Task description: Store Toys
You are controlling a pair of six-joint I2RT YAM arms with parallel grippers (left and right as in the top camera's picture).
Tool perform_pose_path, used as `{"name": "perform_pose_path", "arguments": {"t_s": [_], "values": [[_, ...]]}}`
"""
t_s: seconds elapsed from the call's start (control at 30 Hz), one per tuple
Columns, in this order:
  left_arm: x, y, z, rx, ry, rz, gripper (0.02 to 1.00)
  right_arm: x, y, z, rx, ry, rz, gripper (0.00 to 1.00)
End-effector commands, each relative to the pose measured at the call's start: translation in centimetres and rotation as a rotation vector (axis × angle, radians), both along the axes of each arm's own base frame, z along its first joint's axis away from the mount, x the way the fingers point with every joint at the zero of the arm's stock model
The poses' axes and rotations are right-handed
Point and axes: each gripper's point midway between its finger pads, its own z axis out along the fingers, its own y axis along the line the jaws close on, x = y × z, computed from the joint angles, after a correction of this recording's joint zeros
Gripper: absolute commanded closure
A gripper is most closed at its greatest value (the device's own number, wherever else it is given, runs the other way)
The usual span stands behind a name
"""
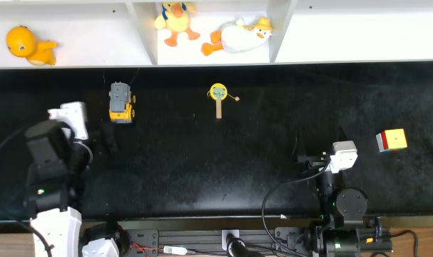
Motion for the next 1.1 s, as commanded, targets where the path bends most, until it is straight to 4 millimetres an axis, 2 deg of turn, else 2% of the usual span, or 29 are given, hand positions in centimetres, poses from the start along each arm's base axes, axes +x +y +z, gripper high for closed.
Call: {"name": "perform_pose_path", "arguments": {"t_s": [0.03,0.17,0.47,0.83,1.1], "values": [[0.1,-1.1,-0.4,-0.052,0.009,0.021,0.020,0.0,0.1,-0.3,0.011,-0.002,0.005,0.005],[0.2,-1.9,-1.0,-0.061,0.034,-0.008,0.020,0.0,0.1,-0.3,0.011,-0.002,0.005,0.005],[1.2,-1.7,-2.9,-0.067,0.093,-0.008,0.020,0.0,0.1,-0.3,0.011,-0.002,0.005,0.005],[3.0,-1.3,-2.6,-0.051,0.060,-0.010,0.020,0.0,0.1,-0.3,0.011,-0.002,0.005,0.005],[4.3,-2.5,-4.1,-0.047,0.118,-0.094,0.020,0.0,0.1,-0.3,0.011,-0.002,0.005,0.005]]}}
